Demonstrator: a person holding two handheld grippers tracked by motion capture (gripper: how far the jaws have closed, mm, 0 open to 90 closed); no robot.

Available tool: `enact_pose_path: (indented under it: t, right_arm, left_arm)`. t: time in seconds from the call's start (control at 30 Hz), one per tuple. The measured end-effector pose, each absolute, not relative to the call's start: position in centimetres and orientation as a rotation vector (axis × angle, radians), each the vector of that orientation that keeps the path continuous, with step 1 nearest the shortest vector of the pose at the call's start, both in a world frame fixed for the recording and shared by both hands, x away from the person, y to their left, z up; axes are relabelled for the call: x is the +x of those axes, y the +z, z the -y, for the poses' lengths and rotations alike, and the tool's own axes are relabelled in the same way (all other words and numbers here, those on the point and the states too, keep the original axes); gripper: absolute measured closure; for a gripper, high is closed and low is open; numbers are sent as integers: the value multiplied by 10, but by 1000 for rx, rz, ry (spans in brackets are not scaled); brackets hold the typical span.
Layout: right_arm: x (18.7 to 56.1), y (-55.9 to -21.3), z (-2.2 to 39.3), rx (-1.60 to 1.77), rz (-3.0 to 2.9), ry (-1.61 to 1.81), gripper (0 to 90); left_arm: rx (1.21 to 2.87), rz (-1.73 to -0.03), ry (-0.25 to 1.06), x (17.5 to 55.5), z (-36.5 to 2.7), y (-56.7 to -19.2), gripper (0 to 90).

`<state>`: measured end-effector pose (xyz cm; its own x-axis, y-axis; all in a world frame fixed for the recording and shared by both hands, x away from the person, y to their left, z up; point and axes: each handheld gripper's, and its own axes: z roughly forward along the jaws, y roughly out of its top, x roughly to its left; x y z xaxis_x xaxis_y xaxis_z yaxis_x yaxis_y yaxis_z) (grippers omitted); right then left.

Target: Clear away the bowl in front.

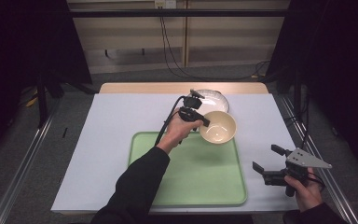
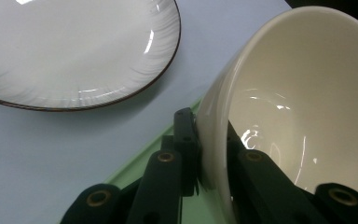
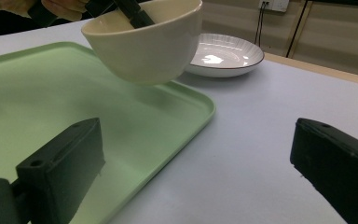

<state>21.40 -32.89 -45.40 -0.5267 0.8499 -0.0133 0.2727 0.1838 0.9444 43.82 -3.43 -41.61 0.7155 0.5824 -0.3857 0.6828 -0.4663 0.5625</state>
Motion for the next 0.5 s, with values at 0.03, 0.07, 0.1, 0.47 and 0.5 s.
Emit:
enact_pose_path:
  t: [0.03,0.07,0.1,0.47,0.5]
  right_arm:
    - [214,-454,329,1048,-1909,1346,22]
    - [214,-454,329,1047,-1909,1343,22]
    - [214,-454,329,1050,-1907,1346,22]
    - [214,-454,329,1049,-1909,1348,22]
    - [214,-454,329,1046,-1908,1344,22]
  left_arm:
    - [2200,-964,-193,439,35,-418,840]
    - [2205,-962,-197,440,37,-420,840]
    - [2196,-966,-206,440,39,-422,841]
    - [2223,-983,-231,441,60,-436,840]
    - [2236,-967,-232,441,60,-437,840]
